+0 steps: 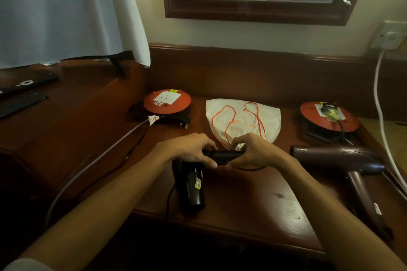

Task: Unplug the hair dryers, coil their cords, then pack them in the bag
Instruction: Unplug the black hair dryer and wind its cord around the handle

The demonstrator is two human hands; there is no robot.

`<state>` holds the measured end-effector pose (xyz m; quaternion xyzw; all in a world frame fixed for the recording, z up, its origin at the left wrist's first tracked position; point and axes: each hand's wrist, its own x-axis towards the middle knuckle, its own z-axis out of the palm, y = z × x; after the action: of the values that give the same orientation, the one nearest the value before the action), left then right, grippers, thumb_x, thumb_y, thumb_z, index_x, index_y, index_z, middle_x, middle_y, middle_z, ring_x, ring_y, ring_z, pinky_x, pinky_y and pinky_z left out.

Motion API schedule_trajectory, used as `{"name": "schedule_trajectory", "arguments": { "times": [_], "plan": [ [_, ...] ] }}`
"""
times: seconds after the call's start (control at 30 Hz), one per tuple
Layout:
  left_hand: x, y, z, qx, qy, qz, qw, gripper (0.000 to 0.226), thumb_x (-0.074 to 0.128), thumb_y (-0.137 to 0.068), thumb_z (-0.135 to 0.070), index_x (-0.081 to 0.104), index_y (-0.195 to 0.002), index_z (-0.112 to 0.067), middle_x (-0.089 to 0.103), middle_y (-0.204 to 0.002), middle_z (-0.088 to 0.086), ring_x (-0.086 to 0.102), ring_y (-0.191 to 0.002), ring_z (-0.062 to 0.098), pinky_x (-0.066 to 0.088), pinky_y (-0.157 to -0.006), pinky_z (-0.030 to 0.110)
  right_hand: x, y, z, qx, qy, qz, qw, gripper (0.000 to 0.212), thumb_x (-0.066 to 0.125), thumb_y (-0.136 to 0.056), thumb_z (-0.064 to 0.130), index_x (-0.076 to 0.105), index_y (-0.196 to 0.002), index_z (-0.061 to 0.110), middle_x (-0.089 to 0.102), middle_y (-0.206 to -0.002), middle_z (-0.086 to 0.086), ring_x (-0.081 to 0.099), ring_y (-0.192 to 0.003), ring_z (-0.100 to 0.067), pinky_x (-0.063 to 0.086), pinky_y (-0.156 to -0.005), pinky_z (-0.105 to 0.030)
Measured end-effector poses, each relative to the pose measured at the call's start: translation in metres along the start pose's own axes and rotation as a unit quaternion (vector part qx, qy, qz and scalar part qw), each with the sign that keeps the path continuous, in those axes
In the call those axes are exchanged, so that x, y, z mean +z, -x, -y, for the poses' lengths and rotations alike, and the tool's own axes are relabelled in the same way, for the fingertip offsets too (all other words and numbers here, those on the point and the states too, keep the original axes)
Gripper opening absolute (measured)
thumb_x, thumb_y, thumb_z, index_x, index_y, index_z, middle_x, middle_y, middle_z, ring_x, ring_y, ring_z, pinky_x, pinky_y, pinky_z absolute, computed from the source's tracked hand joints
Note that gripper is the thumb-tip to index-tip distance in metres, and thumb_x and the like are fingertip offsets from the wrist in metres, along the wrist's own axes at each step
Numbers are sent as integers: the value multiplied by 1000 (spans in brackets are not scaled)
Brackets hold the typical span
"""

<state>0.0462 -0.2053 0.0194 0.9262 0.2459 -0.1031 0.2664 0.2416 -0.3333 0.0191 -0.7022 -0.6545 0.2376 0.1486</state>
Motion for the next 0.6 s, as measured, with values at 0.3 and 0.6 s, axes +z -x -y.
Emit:
{"name": "schedule_trajectory", "arguments": {
  "times": [0.3, 0.6],
  "plan": [
    [-1, -5, 7, 0, 64, -19, 998, 39, 77, -89, -41, 69, -121, -20, 70, -112, -1, 66, -102, 13, 51, -91, 34, 4, -3, 5, 27, 86, -43, 995, 48, 80, -77, 54, 62, -112, 25, 66, -109, 0, 61, -93, -13, 59, -86, -37],
    [-7, 3, 35, 11, 276, -145, 950, 37, 80, -87, -35, 75, -118, -17, 75, -104, -1, 72, -100, 13, 50, -89, 27, 97, 44, 45, -39, -162, -507, 846, 9, 60, -96, 14, 62, -87, 17, 61, -89, 1, 56, -85, -19, 51, -73, -41]
  ]
}}
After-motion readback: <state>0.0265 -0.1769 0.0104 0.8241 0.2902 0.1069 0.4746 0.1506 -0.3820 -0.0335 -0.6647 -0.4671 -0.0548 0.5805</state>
